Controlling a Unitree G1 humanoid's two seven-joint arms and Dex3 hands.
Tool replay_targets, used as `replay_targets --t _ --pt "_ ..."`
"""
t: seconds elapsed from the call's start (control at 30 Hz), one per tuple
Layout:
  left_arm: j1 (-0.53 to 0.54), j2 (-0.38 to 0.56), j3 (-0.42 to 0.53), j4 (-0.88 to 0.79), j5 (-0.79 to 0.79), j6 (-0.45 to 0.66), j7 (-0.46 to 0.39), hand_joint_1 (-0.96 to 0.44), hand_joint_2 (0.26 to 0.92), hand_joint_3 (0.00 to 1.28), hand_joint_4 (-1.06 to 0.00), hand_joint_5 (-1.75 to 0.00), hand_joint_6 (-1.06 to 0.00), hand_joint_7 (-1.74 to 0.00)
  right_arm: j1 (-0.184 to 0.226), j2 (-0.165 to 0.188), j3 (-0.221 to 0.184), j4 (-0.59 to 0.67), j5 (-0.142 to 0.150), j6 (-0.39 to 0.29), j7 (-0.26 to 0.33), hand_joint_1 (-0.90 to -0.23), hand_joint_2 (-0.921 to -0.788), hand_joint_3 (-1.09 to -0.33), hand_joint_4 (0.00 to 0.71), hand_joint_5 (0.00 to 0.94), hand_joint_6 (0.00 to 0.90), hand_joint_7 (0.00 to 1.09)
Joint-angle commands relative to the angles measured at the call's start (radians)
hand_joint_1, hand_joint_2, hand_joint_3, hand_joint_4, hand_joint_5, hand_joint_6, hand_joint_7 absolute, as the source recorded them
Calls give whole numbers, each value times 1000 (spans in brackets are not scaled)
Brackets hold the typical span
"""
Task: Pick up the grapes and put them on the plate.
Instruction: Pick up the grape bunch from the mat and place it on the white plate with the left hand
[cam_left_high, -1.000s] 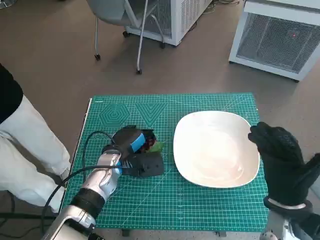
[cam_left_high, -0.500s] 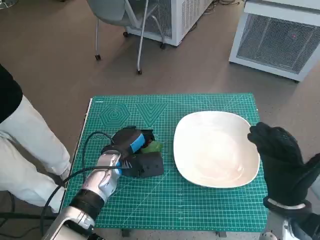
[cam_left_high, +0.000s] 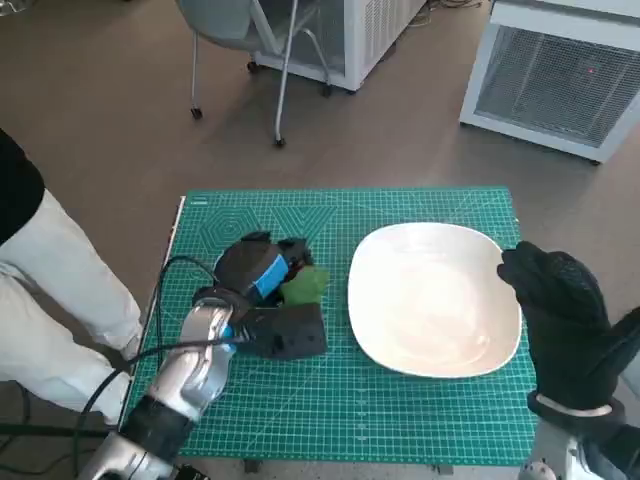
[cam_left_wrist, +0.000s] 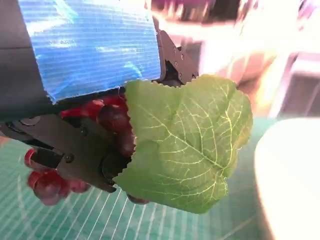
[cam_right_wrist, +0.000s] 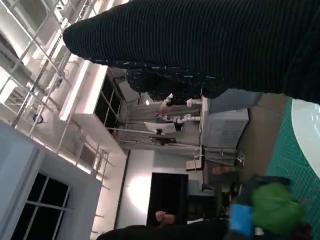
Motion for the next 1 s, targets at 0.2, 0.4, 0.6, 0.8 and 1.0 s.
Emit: replay_targets --t 0.2,0.4,0.6,0.8,1.0 --pt "49 17 61 -232 24 4 2 2 892 38 -825 -1032 -687 -1084 1 7 0 28 -7 3 -3 -384 -921 -535 428 593 234 907" --pt "42 8 75 -267 23 -8 7 2 898 20 -846 -975 -675 -1129 -2 5 -1 30 -1 6 1 -384 -921 -535 430 594 234 907" --pt "28 -2 79 -258 19 -40 20 2 899 16 -860 -973 -666 -1124 0 5 -1 25 -2 6 -1 -384 -921 -535 430 594 234 907" --pt "16 -12 73 -244 22 -56 18 2 899 14 -864 -984 -670 -1106 7 8 0 18 -6 0 -4 -384 -921 -534 430 594 234 907" --pt "0 -26 62 -236 28 -53 -4 2 897 12 -864 -1004 -681 -1077 13 7 -2 14 -6 -1 -6 -384 -921 -534 431 593 234 906"
